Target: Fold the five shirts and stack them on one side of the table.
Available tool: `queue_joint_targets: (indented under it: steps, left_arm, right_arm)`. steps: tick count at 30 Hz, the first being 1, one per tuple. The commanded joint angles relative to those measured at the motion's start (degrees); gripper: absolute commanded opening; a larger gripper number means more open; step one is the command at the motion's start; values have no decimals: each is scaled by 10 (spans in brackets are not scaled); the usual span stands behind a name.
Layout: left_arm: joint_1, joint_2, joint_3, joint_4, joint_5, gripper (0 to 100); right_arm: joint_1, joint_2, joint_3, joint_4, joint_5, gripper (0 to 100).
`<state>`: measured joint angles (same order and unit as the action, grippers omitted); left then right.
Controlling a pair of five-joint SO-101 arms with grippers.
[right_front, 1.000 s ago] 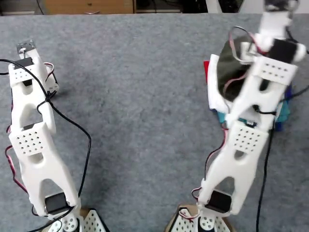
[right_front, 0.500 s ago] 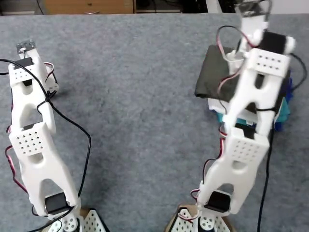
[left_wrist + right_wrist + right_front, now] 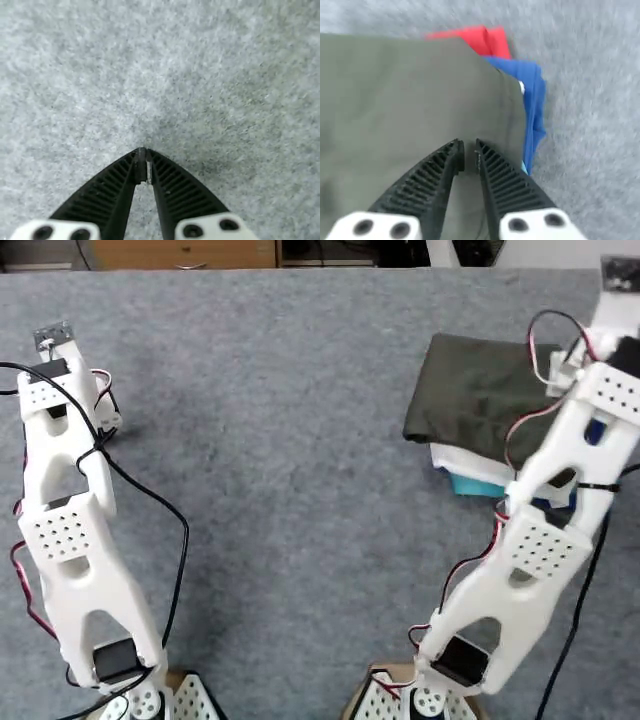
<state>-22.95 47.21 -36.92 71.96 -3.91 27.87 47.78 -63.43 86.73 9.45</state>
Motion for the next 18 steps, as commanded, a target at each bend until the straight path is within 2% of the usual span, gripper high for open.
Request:
queue_joint_targets:
  steps: [1, 6, 13, 16, 18]
  left_arm:
    - [-4, -5, -4, -5, 21, 20]
    - [-4, -5, -4, -5, 29, 20]
    - [-4, -5, -4, -1, 31, 20]
    - [1, -10, -5, 22, 27, 19]
    - [11, -14, -12, 56, 26, 18]
  right_arm:
    - [8, 37, -17, -6, -4, 51]
    - [-3, 47, -80, 43, -4, 55]
    - [-2, -2, -330, 127, -5, 74]
    - [-5, -68, -305, 131, -8, 145]
    - [-11, -112, -305, 152, -8, 154]
